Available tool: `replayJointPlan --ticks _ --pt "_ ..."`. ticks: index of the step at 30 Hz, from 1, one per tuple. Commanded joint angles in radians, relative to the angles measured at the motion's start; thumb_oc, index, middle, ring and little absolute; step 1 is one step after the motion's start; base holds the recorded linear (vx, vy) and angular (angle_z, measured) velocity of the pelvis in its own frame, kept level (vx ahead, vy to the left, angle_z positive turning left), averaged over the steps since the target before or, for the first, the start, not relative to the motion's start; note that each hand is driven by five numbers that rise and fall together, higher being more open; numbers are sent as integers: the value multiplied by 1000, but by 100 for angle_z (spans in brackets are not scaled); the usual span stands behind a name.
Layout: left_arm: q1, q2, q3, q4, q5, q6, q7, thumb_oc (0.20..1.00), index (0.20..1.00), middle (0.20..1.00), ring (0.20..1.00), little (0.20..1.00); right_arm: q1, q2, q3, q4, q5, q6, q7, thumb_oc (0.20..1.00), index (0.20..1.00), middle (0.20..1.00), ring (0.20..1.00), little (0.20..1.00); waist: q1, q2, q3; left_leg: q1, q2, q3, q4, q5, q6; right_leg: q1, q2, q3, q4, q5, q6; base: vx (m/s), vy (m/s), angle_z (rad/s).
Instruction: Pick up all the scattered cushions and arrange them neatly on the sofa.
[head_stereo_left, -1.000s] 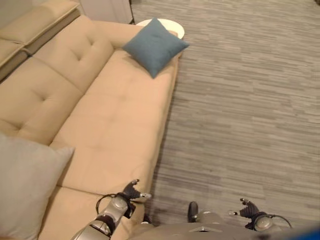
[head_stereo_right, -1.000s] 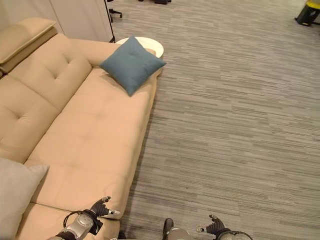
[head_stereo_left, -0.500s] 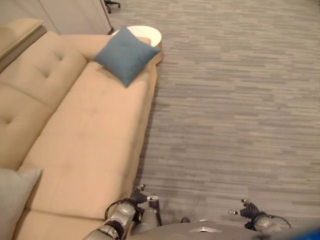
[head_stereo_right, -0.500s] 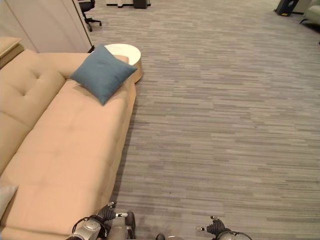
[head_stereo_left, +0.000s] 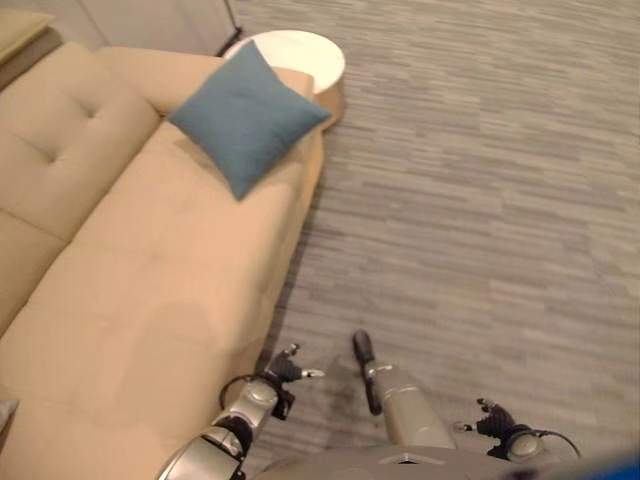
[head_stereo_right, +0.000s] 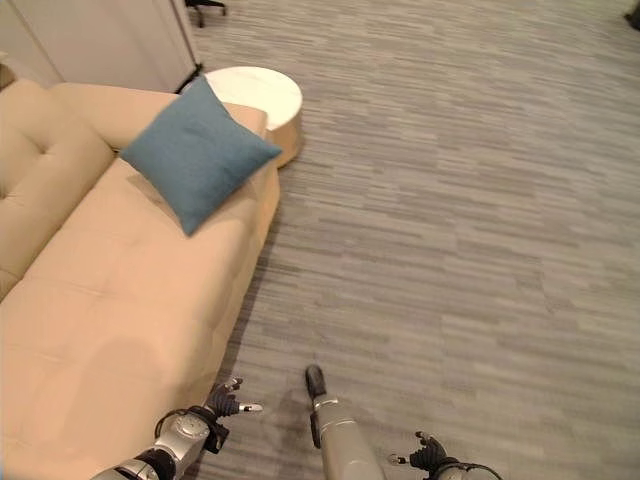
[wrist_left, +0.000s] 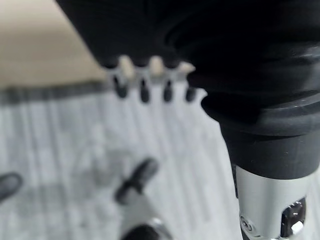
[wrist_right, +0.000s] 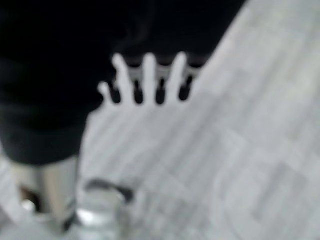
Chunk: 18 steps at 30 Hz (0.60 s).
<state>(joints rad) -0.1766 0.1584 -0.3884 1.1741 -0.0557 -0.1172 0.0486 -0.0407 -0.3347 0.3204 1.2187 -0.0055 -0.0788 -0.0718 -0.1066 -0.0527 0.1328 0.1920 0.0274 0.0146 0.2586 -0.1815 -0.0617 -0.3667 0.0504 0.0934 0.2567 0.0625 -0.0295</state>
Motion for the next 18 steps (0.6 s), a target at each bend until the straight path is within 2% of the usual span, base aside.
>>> replayJointPlan --ticks 1,2,3,4,5,6,7,8,9,10,12,13,15,16,17,18 --pt "-15 26 19 -27 -21 -30 4 1000 1000 1000 1000 1000 43 -45 6 -14 -2 -15 0 1000 1000 1000 1000 1000 -33 -33 -8 -277 -19 127 255 99 8 182 -51 39 -144 -53 105 75 -205 107" --pt "-20 32 19 -34 -28 -27 9 1000 1000 1000 1000 1000 43 -48 9 -12 10 -14 -4 1000 1000 1000 1000 1000 -31 -43 -4 -318 13 161 329 124 0 211 -53 22 -158 -67 84 208 -225 93" --pt "-22 37 22 -36 -45 -27 13 1000 1000 1000 1000 1000 54 -41 7 -7 16 -10 -3 1000 1000 1000 1000 1000 -23 -54 -2 -367 70 230 338 143 3 257 -63 -7 -170 -93 67 212 -223 55" --pt "-22 38 22 -36 -45 -27 12 1000 1000 1000 1000 1000 54 -41 7 -7 16 -10 -3 1000 1000 1000 1000 1000 -23 -54 -1 -366 71 230 338 142 3 258 -63 -7 -171 -94 67 362 -136 25" --pt "-20 38 28 -24 -42 -25 10 1000 1000 1000 1000 1000 66 -33 10 3 14 -8 5 1000 1000 1000 1000 1000 -17 -54 -11 -369 93 273 191 118 16 299 -73 -32 -190 -124 69 213 -14 27" --pt "-20 38 28 -24 -42 -25 10 1000 1000 1000 1000 1000 66 -33 10 3 14 -8 5 1000 1000 1000 1000 1000 -17 -56 -10 -364 90 274 186 119 17 303 -76 -33 -192 -124 70 445 6 31" --pt "-17 41 29 -15 -33 -26 14 1000 1000 1000 1000 1000 71 -31 7 5 14 -13 2 1000 1000 1000 1000 1000 -16 -45 -17 -380 102 292 13 153 8 324 -75 -57 -197 -148 82 361 46 31" --pt "-19 44 34 -18 -35 -25 17 1000 1000 1000 1000 1000 70 -30 7 5 16 -12 -2 1000 1000 1000 1000 1000 -13 -34 -17 -391 118 307 -79 211 -8 341 -70 -69 -200 -163 85 471 59 39" --pt "-20 46 39 -21 -38 -25 19 1000 1000 1000 1000 1000 67 -30 5 5 15 -10 -2 1000 1000 1000 1000 1000 -11 -30 -16 -380 124 319 -155 247 -18 360 -71 -81 -203 -176 87 351 53 28" --pt "-17 49 41 -19 -40 -24 21 1000 1000 1000 1000 1000 66 -28 5 4 13 -10 -2 1000 1000 1000 1000 1000 -13 -29 -17 -382 132 334 -172 260 -24 369 -70 -88 -200 -182 90 324 56 16" --pt "-12 51 54 -14 -49 -25 22 1000 1000 1000 1000 1000 64 -28 7 -3 11 -12 3 1000 1000 1000 1000 1000 -16 -23 -24 -358 129 347 -211 256 -22 372 -68 -89 -191 -192 97 295 83 -2" --pt "5 54 64 -16 -52 -26 23 1000 1000 1000 1000 1000 67 -28 13 -10 -1 -12 4 1000 1000 1000 1000 1000 -11 -26 -36 -356 105 318 -189 241 -12 392 -81 -83 -171 -209 106 411 149 -14" --pt "14 56 69 -17 -54 -26 23 1000 1000 1000 1000 1000 65 -26 15 -15 -9 -12 7 1000 1000 1000 1000 1000 -4 -29 -45 -358 95 316 -181 229 -6 400 -96 -82 -151 -215 114 387 156 -19" --pt "28 61 82 -37 -68 -27 20 1000 1000 1000 1000 1000 51 -24 23 -24 -34 -13 12 1000 1000 1000 1000 1000 21 -37 -54 -345 65 328 -157 187 24 405 -140 -91 -74 -209 141 322 173 -30" --pt "31 64 86 -44 -69 -28 21 1000 1000 1000 1000 1000 45 -25 26 -28 -40 -13 15 1000 1000 1000 1000 1000 27 -41 -54 -334 51 330 -153 171 38 386 -155 -85 -16 -189 154 318 171 -44" --pt "31 63 86 -44 -69 -28 21 1000 1000 1000 1000 1000 45 -25 26 -28 -40 -13 16 1000 1000 1000 1000 1000 29 -40 -56 -337 54 332 -154 173 38 382 -152 -83 -17 -186 153 174 106 -27"
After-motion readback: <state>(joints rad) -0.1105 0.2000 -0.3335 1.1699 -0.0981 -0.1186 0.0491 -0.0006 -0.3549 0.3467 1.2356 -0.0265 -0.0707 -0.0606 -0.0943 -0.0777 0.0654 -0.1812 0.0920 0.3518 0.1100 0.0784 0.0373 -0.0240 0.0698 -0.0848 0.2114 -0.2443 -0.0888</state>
